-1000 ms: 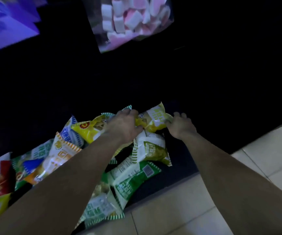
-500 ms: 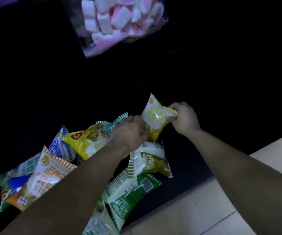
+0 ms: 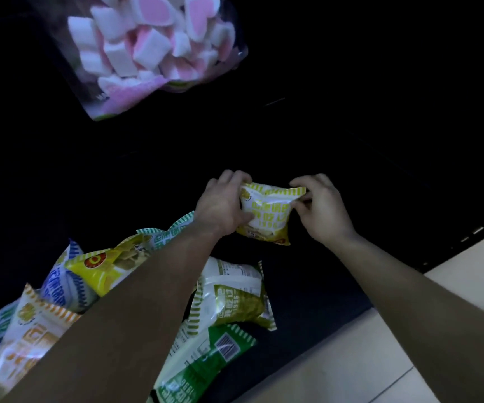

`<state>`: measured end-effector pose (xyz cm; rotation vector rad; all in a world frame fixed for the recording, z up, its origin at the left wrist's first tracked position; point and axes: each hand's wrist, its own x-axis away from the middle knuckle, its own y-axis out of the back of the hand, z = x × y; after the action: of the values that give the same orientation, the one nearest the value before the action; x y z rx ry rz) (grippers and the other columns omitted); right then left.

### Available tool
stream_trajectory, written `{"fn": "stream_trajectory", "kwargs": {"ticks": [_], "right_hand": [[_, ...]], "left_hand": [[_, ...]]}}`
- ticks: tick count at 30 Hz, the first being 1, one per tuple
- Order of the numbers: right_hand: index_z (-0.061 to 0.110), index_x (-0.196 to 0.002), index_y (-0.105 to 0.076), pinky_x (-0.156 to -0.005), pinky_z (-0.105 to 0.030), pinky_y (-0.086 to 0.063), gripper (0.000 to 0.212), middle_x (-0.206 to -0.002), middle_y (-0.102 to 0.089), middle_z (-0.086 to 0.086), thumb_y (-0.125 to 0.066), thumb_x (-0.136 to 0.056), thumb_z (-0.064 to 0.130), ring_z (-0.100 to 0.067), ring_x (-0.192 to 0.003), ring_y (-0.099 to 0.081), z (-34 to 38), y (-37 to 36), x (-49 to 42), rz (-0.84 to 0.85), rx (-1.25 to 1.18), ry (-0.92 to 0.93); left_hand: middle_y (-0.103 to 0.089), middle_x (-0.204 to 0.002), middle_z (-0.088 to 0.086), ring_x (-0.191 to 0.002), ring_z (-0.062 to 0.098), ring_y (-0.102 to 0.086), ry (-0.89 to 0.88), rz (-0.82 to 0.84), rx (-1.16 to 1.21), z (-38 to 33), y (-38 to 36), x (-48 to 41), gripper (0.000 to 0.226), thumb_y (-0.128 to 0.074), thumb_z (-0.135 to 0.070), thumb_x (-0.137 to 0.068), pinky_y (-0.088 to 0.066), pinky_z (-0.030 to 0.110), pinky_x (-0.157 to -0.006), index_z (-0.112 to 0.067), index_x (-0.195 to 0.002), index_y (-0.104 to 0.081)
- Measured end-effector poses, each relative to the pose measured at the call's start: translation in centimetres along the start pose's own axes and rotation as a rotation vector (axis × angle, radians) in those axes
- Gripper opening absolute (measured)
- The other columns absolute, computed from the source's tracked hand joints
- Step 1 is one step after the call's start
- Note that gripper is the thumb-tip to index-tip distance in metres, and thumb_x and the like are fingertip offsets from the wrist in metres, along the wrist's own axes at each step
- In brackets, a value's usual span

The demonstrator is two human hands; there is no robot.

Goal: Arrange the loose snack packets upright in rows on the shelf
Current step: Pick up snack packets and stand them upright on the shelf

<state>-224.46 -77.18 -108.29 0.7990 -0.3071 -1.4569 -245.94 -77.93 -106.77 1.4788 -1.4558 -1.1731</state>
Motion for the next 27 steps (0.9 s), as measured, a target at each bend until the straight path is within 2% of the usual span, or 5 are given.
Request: {"fn": "stream_trajectory", "kwargs": {"ticks": [4, 8, 12, 17, 27], "right_hand": [[0.018, -0.123, -0.052, -0.074, -0.029, -0.05, 0.042, -0.107, -0.058, 0.001, -0.072, -0.087, 0.026, -0.016, -0.086, -0.064, -0.6, -1.6, 3.4, -0.156, -0.056, -0.25], [0.024, -0.137, -0.051, -0.085, -0.025, -0.046, 0.046, -0.12, -0.062, -0.002, -0.064, -0.093, 0.024, -0.018, -0.102, -0.064, -1.3, -4.4, 4.0, 0.173, -0.156, -0.365], [0.04, -0.155, -0.016, -0.108, -0.042, -0.044, 0.08, -0.154, -0.035, -0.003, -0.063, -0.092, 0.025, -0.023, -0.129, -0.051, -1.8, -5.9, 1.7, 0.311, -0.23, -0.386], [0.038, -0.156, 0.003, -0.118, -0.035, -0.026, 0.094, -0.165, -0.013, 0.001, -0.064, -0.09, 0.032, -0.019, -0.148, -0.025, -1.7, -6.4, -0.5, 0.361, -0.158, -0.37], [0.03, -0.157, -0.006, -0.107, -0.04, -0.041, 0.08, -0.16, -0.02, -0.009, -0.056, -0.095, 0.032, -0.03, -0.136, -0.04, 2.5, -2.1, 2.6, 0.352, 0.08, -0.375]], "left_hand": [[-0.046, -0.129, 0.002, -0.109, 0.031, -0.058, 0.088, -0.103, 0.067, -0.5, -1.4, 0.1, 0.065, -0.083, -0.04, -0.073, -0.051, 0.044, -0.085, -0.028, -0.127, -0.047], [-0.046, -0.13, 0.004, -0.106, 0.033, -0.06, 0.204, -0.193, 0.16, -2.0, -2.4, -0.8, 0.06, -0.08, -0.042, -0.077, -0.049, 0.042, -0.082, -0.024, -0.125, -0.048], [-0.047, -0.126, 0.005, -0.104, 0.032, -0.06, 0.234, -0.232, 0.251, -2.8, -3.0, -2.8, 0.058, -0.08, -0.038, -0.077, -0.046, 0.038, -0.082, -0.021, -0.124, -0.05], [-0.056, -0.126, 0.003, -0.1, 0.023, -0.067, 0.232, -0.146, 0.447, -1.8, -3.4, -4.7, 0.066, -0.078, -0.028, -0.077, -0.056, 0.043, -0.089, -0.03, -0.132, -0.041], [-0.052, -0.143, -0.003, -0.125, 0.018, -0.055, 0.203, 0.043, 0.245, 1.2, 3.3, 3.4, 0.074, -0.067, -0.039, -0.086, -0.047, 0.036, -0.103, -0.028, -0.15, -0.032]]}}
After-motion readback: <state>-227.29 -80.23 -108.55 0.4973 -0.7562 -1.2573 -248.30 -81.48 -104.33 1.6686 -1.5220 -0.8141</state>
